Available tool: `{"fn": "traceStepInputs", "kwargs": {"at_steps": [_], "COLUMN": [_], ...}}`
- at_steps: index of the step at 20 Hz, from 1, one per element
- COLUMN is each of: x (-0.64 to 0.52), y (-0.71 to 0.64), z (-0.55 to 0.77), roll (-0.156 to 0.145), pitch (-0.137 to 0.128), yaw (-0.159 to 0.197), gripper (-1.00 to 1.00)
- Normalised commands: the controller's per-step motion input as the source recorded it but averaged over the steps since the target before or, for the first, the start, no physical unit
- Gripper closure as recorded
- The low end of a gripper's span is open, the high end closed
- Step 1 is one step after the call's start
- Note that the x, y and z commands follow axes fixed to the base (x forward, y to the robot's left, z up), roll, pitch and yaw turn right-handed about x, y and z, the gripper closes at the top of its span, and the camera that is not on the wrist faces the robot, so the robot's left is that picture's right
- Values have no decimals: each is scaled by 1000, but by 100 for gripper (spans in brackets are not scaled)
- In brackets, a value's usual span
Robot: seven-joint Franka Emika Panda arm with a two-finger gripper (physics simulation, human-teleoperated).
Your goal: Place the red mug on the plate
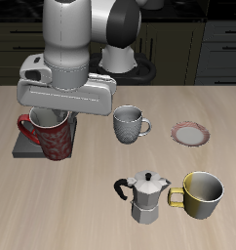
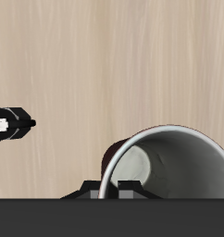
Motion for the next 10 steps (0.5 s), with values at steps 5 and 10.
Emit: {"fn": "traceStepInputs", "kwargs": {"at_steps": [5, 10], "x": [-284, -105], "y": [261, 44], "z": [138, -65], "roll": [-2, -41], "pitch": [-37, -18], "yaw": [0, -41], "gripper": [100, 100]}}
